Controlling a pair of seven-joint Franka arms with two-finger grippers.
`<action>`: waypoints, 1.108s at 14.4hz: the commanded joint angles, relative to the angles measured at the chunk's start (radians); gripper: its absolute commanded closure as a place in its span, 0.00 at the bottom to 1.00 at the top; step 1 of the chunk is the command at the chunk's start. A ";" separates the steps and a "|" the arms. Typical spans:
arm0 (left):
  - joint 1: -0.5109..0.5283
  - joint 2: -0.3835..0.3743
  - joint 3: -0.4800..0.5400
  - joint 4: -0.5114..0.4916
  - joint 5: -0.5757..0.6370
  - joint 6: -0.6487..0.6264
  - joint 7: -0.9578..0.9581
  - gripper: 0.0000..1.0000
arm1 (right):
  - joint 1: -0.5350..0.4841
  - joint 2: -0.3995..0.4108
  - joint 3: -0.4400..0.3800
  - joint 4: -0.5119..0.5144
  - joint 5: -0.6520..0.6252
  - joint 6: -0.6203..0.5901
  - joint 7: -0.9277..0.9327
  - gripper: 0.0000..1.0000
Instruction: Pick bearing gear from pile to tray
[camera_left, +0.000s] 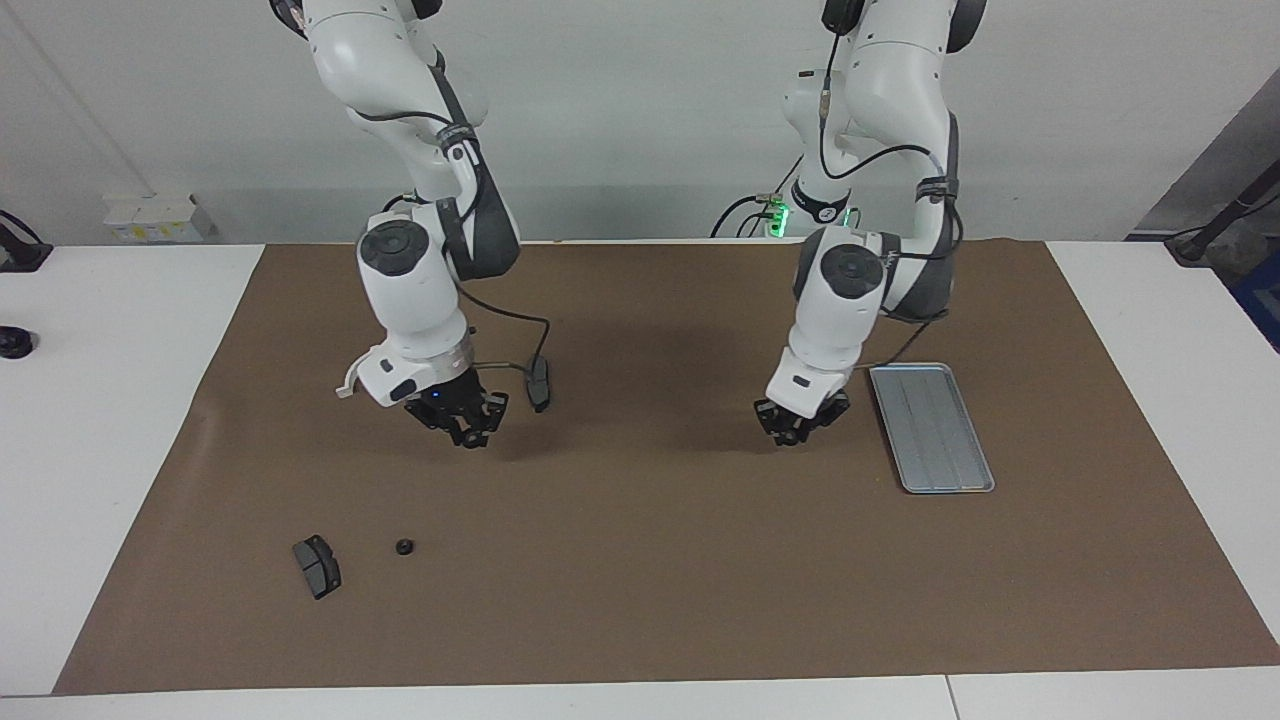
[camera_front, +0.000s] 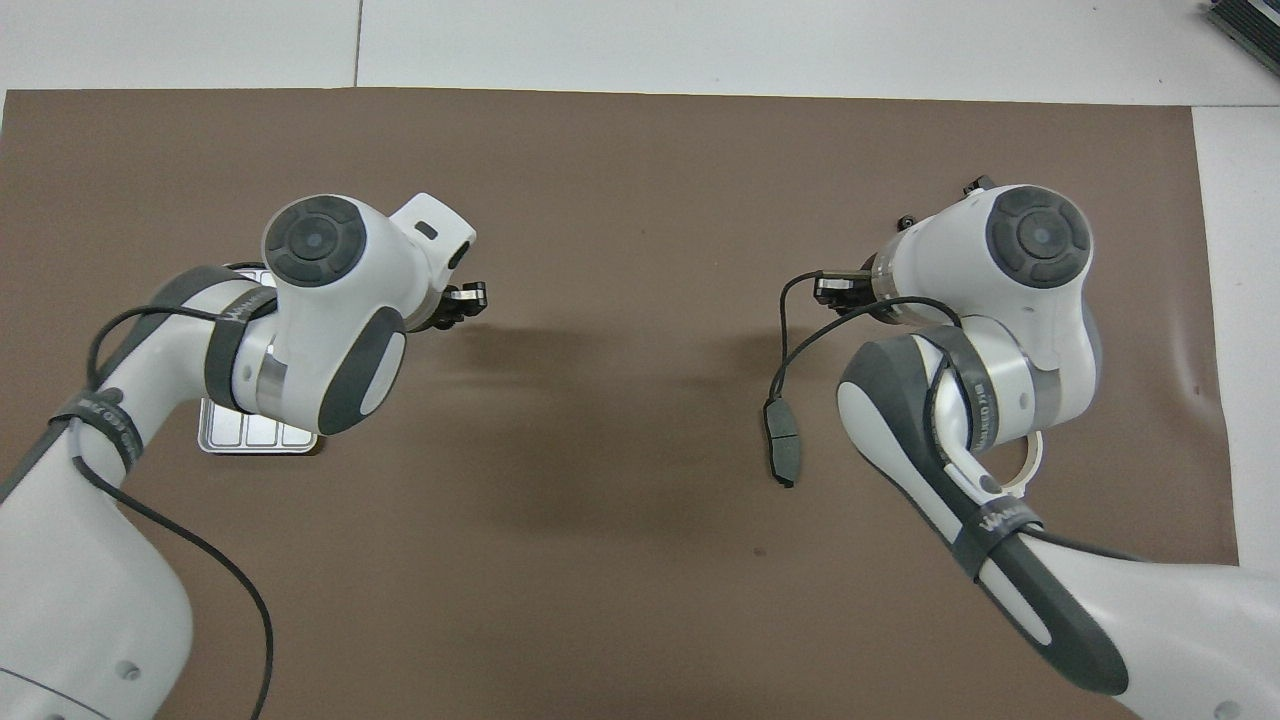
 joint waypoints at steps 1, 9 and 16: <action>0.105 -0.043 -0.013 -0.053 0.009 -0.037 0.146 1.00 | 0.082 0.107 -0.003 0.134 -0.005 -0.005 0.127 1.00; 0.290 -0.086 -0.013 -0.172 0.006 -0.024 0.446 0.94 | 0.322 0.344 -0.006 0.400 -0.143 -0.083 0.442 1.00; 0.276 -0.080 -0.015 -0.138 0.002 -0.020 0.443 0.11 | 0.350 0.351 -0.003 0.361 -0.147 -0.030 0.440 0.58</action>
